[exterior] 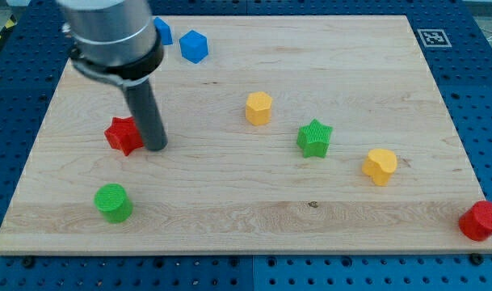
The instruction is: Push the red star closer to the yellow hexagon
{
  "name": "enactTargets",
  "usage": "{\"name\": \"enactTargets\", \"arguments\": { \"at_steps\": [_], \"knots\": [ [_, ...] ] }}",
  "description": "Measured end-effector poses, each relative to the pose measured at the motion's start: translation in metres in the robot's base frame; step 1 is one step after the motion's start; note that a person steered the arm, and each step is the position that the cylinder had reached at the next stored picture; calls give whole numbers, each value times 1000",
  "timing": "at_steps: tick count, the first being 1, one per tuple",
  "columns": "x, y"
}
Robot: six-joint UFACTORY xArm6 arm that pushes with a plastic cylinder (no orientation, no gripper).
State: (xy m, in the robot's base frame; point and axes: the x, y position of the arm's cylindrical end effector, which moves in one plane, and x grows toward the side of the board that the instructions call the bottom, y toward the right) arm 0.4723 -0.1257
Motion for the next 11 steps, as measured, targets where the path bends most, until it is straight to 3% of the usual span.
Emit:
{"name": "enactTargets", "arguments": {
  "at_steps": [2,4,5,8,11],
  "knots": [
    [33,-59],
    [34,-148],
    [25,-153],
    [-7,10],
    [-43,38]
  ]
}}
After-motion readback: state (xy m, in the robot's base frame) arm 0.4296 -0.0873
